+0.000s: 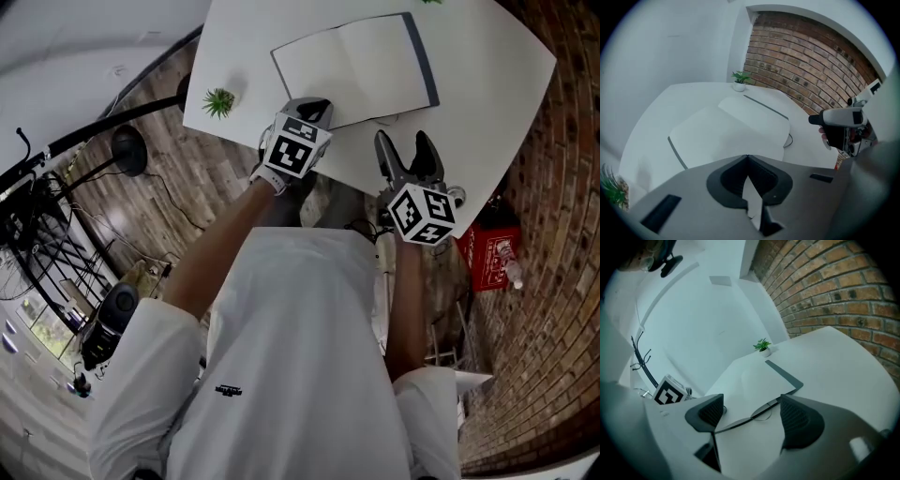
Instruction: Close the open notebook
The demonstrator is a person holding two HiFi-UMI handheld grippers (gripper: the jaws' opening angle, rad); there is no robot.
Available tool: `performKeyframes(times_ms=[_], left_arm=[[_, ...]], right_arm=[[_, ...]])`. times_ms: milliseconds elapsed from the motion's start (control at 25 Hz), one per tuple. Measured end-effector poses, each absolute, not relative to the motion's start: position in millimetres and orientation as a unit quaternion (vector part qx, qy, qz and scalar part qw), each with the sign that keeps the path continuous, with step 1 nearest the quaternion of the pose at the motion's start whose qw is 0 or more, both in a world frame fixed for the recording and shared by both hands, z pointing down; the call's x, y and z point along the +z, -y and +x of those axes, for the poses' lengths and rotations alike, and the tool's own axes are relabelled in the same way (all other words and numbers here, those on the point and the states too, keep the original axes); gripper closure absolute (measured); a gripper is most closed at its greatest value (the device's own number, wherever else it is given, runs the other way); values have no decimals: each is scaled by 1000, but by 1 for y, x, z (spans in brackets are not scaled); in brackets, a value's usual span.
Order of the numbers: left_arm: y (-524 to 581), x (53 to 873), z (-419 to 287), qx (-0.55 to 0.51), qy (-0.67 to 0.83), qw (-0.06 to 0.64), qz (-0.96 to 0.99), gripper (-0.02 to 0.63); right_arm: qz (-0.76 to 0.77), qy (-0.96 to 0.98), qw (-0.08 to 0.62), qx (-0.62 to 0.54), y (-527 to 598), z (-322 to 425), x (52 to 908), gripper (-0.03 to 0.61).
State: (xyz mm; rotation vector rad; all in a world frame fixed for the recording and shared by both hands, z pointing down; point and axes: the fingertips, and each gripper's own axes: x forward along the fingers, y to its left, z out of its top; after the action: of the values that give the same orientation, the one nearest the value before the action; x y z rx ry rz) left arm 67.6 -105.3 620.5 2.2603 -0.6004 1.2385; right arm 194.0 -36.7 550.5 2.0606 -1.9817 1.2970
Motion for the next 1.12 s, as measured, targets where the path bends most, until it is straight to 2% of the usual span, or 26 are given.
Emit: performKeyframes(times_ms=[360,480,840,1120], left_arm=[[106,630,65,440,243,263,823,604],[106,630,64,442,248,251,825,604],[107,630,65,435,251,277,819,604],[107,630,65,432,256,285,817,604]], right_arm=[[653,599,-64,459,44,200,574,201],[646,586,-93,480,50,199,581,202],[621,512,-216,553,68,210,593,196],[614,468,-276,573,81,218,596,186]])
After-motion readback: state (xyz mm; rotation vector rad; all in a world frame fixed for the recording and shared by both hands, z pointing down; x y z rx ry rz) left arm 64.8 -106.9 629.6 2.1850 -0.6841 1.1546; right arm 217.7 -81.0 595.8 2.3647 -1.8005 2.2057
